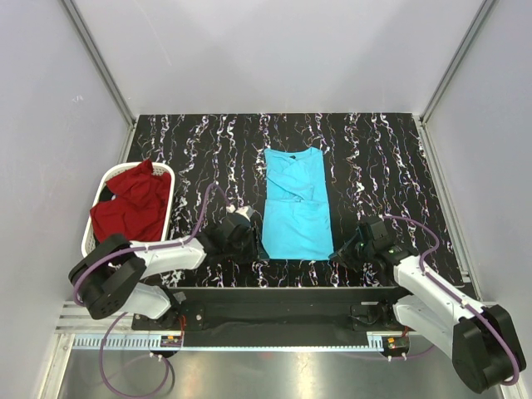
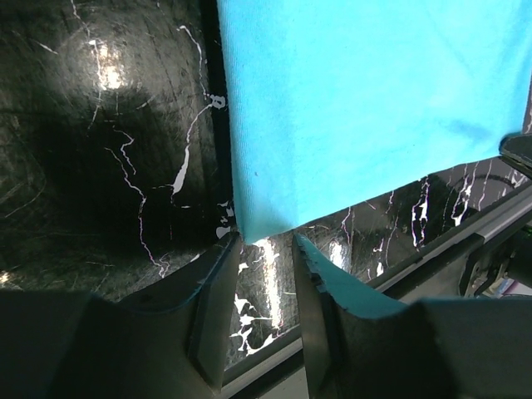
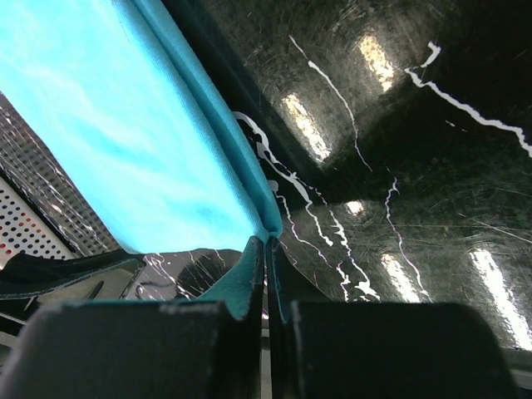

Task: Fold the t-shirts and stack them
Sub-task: Fold the tshirt

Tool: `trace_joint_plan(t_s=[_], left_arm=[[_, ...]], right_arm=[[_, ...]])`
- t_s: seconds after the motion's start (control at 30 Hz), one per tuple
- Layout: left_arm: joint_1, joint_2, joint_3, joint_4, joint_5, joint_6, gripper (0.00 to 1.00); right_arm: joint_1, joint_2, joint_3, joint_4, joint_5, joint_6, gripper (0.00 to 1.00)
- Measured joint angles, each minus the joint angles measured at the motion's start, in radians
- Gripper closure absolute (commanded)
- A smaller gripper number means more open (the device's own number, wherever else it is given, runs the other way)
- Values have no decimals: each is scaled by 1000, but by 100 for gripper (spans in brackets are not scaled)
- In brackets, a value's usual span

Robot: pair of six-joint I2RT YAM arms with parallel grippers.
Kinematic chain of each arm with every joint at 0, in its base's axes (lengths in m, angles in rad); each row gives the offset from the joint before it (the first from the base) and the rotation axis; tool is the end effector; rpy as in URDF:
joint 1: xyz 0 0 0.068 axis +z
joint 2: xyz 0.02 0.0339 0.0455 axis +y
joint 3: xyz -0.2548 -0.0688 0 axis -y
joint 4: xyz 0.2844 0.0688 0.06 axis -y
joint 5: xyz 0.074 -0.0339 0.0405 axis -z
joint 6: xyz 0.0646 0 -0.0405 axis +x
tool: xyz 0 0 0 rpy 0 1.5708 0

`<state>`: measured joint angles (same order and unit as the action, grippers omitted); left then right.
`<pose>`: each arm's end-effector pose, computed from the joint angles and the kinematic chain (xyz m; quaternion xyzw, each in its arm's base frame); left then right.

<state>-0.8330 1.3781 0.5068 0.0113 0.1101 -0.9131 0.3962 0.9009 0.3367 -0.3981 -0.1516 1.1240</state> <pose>0.1901 -0.2197 0.0799 -0.0183 0.9361 -0.2994 0.1837 0.1927 0.0912 0.0987 0.3174 0.8971 0.2582 0.1667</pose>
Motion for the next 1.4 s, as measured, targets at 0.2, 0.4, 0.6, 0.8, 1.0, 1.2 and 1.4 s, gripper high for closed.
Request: trace_joint_plan(t_s=[0.2,0.4,0.6,0.8,1.0,1.2,1.4], left_arm=[[-16,0,12,-25,-30,0,62],[-24,8,26,-50,-54,1,74],[-27,14,37,-79,-69,20,97],[-37,10,50,-107,-74,45,100],[-112,-46,69,-187,-93,51,100],[-179,-124,82,-240,-127,28,100],[-206,-207,84,-293,-155,11,100]], right_arm=[[1,-2,-1,5,-8,0,100],[1,-3,-2,10,-9,0,100],[2,-10,-16,12,-15,-4,100],[2,-21,-19,9,-26,-20,100],[2,-70,6,-34,-25,-99,100],[3,-151,46,-129,-16,-154,100],[3,-306,84,-253,-14,-177,100]])
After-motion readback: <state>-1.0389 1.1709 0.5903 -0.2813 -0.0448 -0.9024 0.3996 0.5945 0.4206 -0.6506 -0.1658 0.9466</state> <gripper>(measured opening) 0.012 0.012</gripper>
